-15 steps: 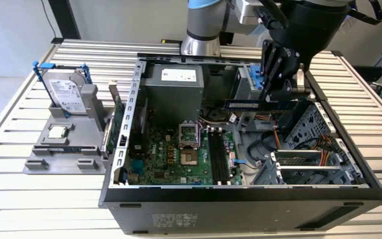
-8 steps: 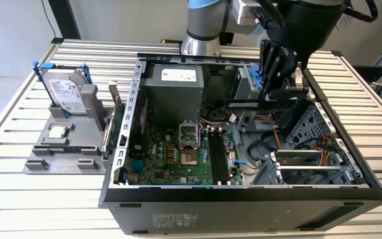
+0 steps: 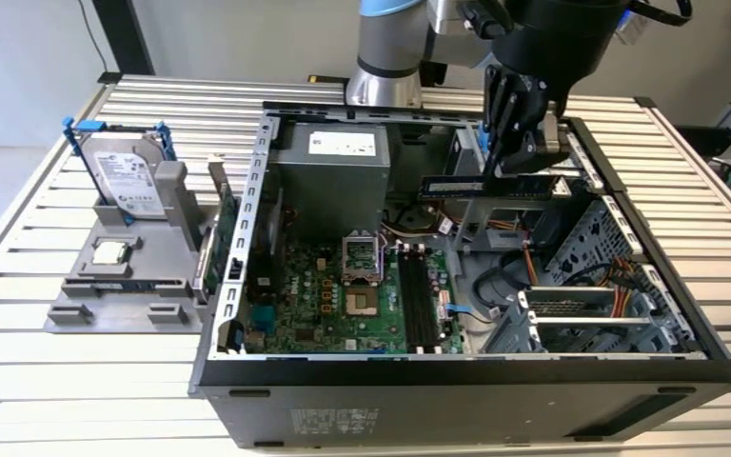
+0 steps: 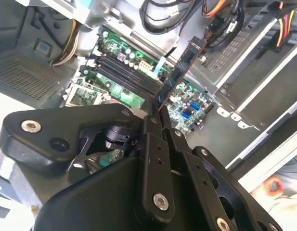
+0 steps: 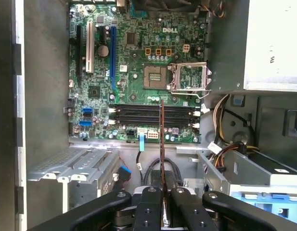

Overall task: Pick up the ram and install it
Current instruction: 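Pick up the ram and move it above insertion slot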

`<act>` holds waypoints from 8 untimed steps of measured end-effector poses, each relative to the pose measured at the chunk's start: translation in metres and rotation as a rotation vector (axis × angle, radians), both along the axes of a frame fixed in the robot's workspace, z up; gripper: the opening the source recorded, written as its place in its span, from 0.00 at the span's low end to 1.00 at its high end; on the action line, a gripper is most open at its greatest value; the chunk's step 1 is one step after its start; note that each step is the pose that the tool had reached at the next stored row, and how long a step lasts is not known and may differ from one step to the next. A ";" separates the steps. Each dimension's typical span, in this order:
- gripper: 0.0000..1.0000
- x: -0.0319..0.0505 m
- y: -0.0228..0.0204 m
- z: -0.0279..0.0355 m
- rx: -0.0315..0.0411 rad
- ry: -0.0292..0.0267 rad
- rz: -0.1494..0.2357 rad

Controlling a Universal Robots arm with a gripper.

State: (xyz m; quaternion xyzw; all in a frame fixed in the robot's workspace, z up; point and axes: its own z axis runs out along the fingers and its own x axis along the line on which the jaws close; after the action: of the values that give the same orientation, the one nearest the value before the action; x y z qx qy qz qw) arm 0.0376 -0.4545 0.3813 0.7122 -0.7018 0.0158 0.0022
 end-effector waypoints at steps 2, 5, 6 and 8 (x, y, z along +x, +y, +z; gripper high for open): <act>0.00 0.0000 0.0000 -0.0001 -0.0003 -0.0001 0.000; 0.00 -0.0001 0.0000 -0.0001 -0.0003 0.0000 0.000; 0.00 -0.0001 0.0000 -0.0001 -0.0003 0.0000 0.000; 0.00 -0.0001 0.0000 -0.0001 -0.0003 0.0000 0.000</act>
State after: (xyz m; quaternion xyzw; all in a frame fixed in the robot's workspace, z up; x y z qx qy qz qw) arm 0.0375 -0.4545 0.3812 0.7122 -0.7018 0.0159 0.0023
